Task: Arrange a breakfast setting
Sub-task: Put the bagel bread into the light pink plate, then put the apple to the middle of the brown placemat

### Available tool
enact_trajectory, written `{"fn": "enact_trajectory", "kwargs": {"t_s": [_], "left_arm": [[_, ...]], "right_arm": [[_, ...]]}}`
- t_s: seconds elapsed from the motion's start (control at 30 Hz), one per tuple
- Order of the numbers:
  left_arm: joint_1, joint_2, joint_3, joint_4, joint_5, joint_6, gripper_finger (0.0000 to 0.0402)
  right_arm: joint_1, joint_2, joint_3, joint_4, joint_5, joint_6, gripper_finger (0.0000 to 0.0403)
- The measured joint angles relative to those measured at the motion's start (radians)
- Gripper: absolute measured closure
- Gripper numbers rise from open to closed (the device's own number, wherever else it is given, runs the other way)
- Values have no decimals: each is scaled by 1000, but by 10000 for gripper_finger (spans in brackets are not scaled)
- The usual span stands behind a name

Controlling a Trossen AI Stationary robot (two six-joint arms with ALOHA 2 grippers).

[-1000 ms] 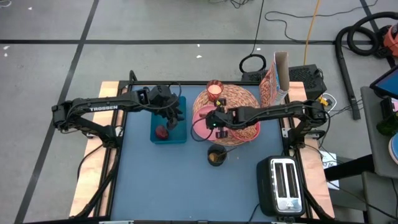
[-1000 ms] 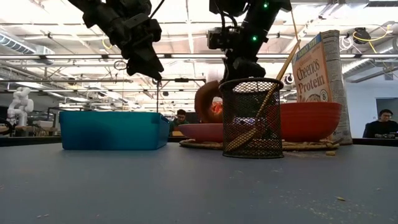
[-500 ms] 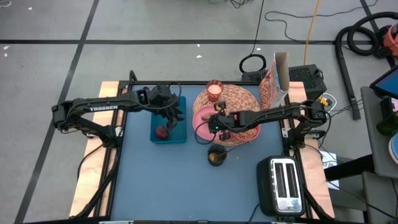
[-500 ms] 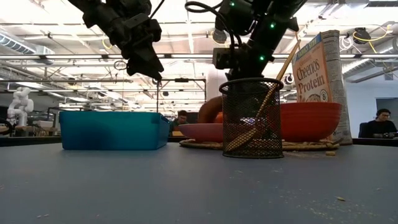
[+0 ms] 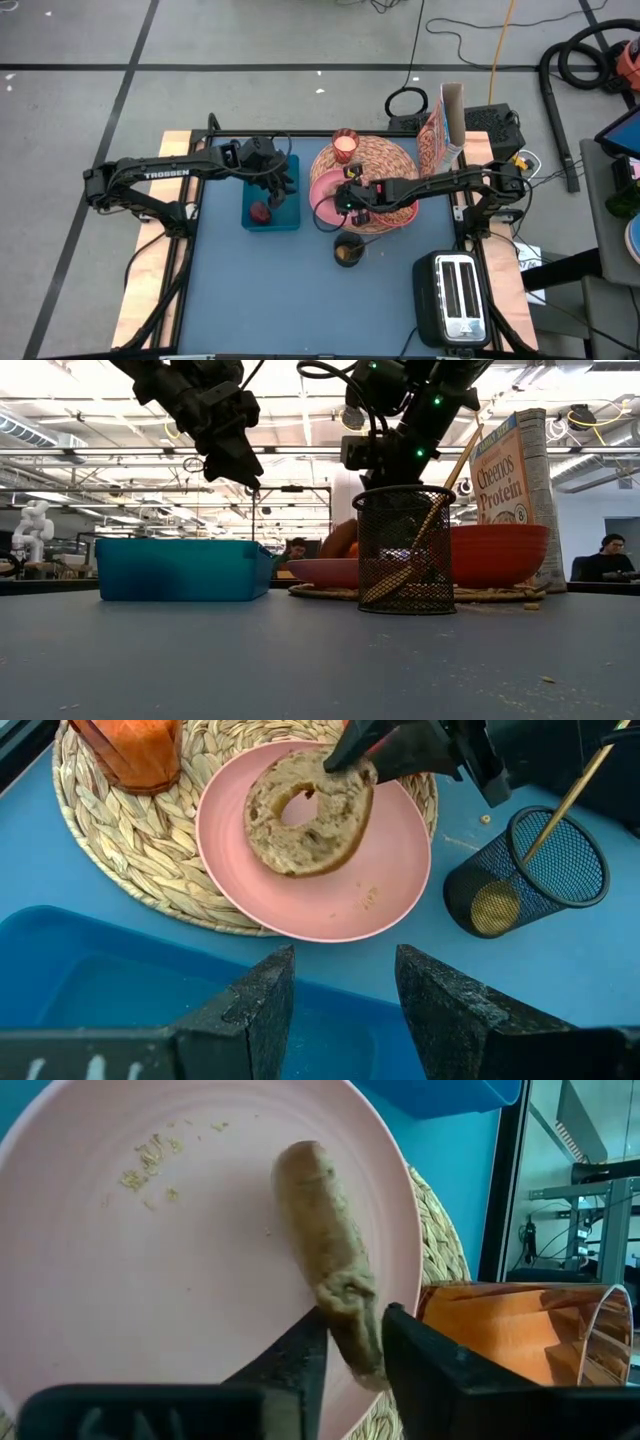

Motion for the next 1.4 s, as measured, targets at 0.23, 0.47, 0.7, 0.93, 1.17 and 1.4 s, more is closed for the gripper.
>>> {"fn": "enact_trajectory", "kwargs": {"t_s": [0.23, 0.47, 0.7, 0.93, 1.17, 1.4], "left_arm": [[0, 0, 0, 0, 0, 0, 222], [0, 0, 0, 0, 0, 0, 222], [0, 0, 0, 0, 0, 0, 222], [0, 0, 0, 3, 0, 0, 222], [0, 0, 0, 4, 0, 0, 222], [5, 0, 0, -4, 0, -55, 222]], "right_arm": [[0, 0, 0, 0, 0, 1, 245], [1, 0, 0, 0, 0, 1, 193], [19, -4, 0, 1, 0, -23, 177], [42, -55, 0, -16, -10, -50, 180], [42, -146, 0, -18, -83, -8, 181], [42, -251, 0, -8, -83, 111, 181]]}}
